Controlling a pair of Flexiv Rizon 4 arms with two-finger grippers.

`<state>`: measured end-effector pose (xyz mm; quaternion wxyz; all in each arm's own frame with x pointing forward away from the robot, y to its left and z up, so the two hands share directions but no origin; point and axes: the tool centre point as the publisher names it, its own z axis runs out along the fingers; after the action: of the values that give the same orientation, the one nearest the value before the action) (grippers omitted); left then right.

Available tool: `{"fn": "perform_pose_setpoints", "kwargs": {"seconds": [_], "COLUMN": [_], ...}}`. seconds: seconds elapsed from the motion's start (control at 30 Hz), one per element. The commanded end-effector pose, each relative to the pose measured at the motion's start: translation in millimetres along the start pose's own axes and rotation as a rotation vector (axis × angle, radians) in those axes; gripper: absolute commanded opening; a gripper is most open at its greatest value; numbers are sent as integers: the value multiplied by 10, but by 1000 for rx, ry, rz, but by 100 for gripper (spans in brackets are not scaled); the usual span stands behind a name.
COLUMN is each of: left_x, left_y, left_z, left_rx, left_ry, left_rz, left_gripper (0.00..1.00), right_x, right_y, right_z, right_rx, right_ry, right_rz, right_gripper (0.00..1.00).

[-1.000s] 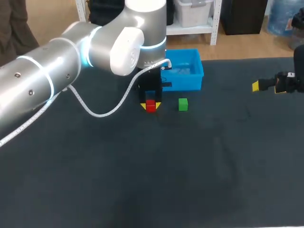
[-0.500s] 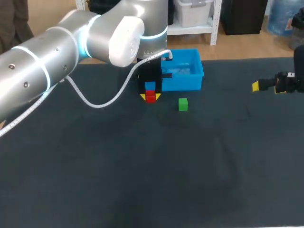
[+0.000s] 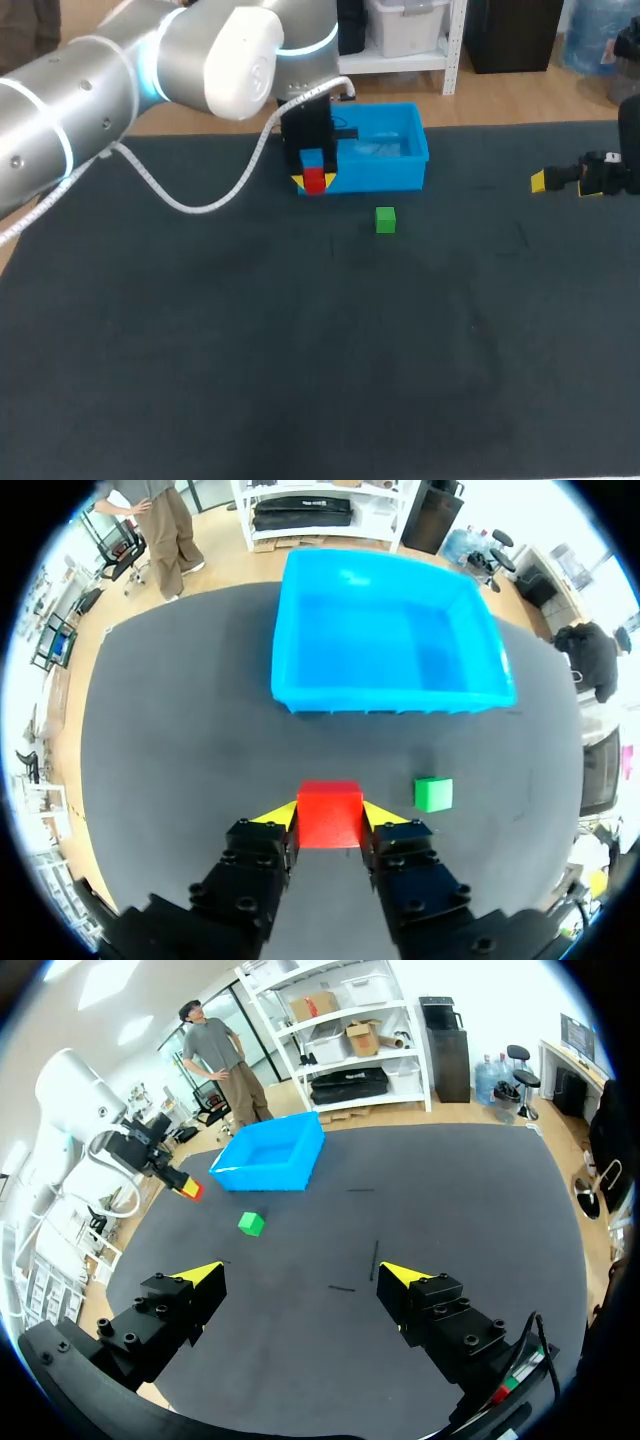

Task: Use the left arm to pick the red cube and place it into the blue plastic box first, then use the right arm to grasp the green cube and put it into the same blue plastic box after the first action is fully finished.

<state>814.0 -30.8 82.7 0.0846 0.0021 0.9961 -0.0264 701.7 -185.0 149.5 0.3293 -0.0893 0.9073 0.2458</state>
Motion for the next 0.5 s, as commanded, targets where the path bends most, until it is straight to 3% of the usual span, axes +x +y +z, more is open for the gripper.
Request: {"fn": "perform_pose_setpoints", "kwargs": {"seconds": [0.03,0.5], "left_x": [78,-82], "left_y": [57,13], "left_z": [-119,-402], "left_rx": [22,51], "left_ry": [-38,-102], "left_rz": [3,27], "left_gripper": [0,0], "right_x": [3,3], "right_y": [-1,-1], "right_z": [-6,-6], "right_rx": [0,0], "right_ry": [0,0], "right_rz": [-1,-1], "right_gripper": [100,100]}}
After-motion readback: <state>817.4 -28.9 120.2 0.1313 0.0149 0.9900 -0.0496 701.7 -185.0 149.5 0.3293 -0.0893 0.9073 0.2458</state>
